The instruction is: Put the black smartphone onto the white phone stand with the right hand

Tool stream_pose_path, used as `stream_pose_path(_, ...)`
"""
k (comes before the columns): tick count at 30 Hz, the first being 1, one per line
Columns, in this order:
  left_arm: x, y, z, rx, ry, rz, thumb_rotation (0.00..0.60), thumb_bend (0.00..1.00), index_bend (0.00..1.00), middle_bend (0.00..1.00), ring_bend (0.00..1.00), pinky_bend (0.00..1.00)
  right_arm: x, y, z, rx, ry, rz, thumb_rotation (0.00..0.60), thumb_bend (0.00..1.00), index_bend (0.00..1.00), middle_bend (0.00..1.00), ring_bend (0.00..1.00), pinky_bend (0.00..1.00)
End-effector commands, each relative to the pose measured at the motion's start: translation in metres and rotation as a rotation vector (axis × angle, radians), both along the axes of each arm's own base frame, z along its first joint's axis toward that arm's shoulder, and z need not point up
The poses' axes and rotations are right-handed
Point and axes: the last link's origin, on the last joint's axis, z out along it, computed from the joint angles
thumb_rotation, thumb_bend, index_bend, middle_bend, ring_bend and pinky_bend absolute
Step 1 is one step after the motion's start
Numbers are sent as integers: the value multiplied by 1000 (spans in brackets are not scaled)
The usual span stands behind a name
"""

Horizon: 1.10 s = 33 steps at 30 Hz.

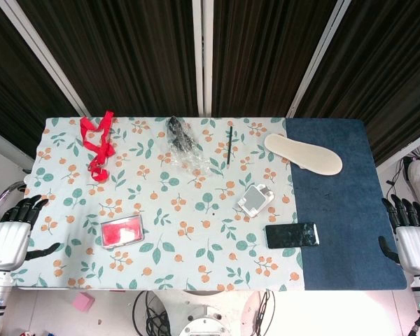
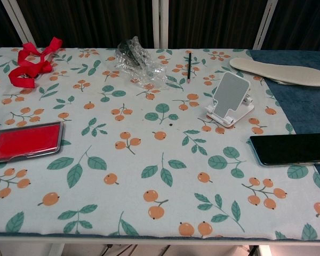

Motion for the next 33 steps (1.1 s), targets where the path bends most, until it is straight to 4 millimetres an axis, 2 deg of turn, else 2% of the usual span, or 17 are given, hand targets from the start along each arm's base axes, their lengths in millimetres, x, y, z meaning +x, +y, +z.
stream_pose_path(1, 0, 1, -1, -1, -1, -1, 476, 0, 132, 108, 105, 245, 0, 0, 0, 0, 1, -1, 600, 289, 0, 0, 0, 0)
stream_pose_path(11, 0, 0, -3, -8, -1, 0, 476, 0, 132, 108, 105, 245, 2, -2, -8, 51, 13, 0, 600, 278, 0, 0, 0, 0)
stream_pose_path(16, 0, 2, -1, -8, 0, 1, 477, 0, 132, 108, 105, 245, 8, -5, -16, 103, 34, 5, 600, 232, 0, 0, 0, 0)
stream_pose_path(20, -2, 4, -3, -16, -8, 6, 476, 0, 132, 108, 105, 246, 15, -14, -37, 269, -15, -32, 600, 178, 0, 0, 0, 0)
stream_pose_path(23, -4, 4, -7, -32, -9, 7, 478, 0, 132, 110, 105, 246, 26, -29, -53, 398, -55, -38, 600, 146, 0, 0, 0, 0)
stream_pose_path(27, -6, 3, -11, -41, -15, 12, 479, 0, 132, 110, 105, 246, 39, -47, -71, 476, -69, -33, 600, 122, 0, 0, 0, 0)
stream_pose_path(33, -6, 5, -12, -43, -14, 6, 476, 0, 132, 110, 105, 246, 51, -62, -99, 565, -120, -69, 600, 87, 0, 0, 0, 0)
